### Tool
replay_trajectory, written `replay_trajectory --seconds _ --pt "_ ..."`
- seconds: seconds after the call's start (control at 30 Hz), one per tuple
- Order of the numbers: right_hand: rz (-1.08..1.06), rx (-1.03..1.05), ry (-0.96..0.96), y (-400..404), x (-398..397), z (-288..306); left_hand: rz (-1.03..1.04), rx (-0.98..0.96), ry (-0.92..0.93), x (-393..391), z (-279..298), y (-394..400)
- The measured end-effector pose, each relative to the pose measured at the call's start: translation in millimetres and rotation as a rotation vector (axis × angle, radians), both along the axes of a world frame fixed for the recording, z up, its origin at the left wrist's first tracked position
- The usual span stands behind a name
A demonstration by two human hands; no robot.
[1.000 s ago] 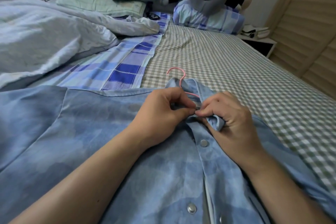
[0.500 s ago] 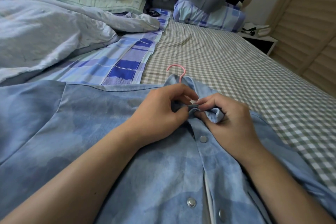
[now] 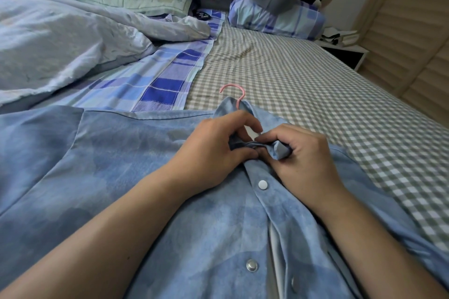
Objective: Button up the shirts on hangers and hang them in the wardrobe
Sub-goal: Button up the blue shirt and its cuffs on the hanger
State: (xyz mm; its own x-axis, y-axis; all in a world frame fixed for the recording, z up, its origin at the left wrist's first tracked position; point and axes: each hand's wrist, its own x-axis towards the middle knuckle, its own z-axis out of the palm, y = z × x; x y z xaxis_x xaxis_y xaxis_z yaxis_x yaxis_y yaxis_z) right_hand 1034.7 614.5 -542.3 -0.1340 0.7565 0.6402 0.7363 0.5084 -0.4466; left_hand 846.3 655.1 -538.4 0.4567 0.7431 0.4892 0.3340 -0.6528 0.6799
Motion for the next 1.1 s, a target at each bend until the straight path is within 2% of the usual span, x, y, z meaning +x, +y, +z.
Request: replay_trajectory --seconds 0.3,0.47,0.6,0.67,0.73,0.83,0.87,0.93,1.03,1.1 --pt "-0.001 -0.062 0.115 -5.0 0.3 9.5 0.027 -0.072 -0.031 5.8 -1.8 -1.7" --pt "-0.011 -0.139 0.108 -3.2 0.0 8.6 0.085 -0.022 -0.044 15.7 -3.5 -8.7" --pt "-0.008 -0.111 0.129 -4.2 -1.0 8.6 0.124 0.038 -0.033 15.8 -5.5 -6.2" --pt "-0.127 -0.061 0.142 -3.6 2.7 9.6 0.201 0.144 0.092 12.9 -5.7 -2.3" --pt "-0.350 -0.008 0.178 -1.1 9.9 13.2 0.379 0.194 0.205 4.2 -7.6 7.0" --pt "-0.588 -0.004 0.297 -0.2 18.6 17.0 0.566 0.108 0.066 -5.8 0.5 8.2" --pt "-0.607 -0.017 0.336 -0.9 19.1 18.0 0.573 0.041 0.003 -4.5 6.5 3.9" --pt "-0.509 -0.046 0.374 -2.9 17.3 21.4 0.519 -0.161 -0.042 -0.3 18.9 -1.2" --pt "-0.227 -0.196 0.357 -10.1 11.3 32.1 0.269 -0.447 0.236 -7.5 35.9 -6.6" --pt "-0.166 -0.309 0.235 -19.4 12.2 45.6 0.155 -0.425 0.514 -18.7 45.7 -12.4"
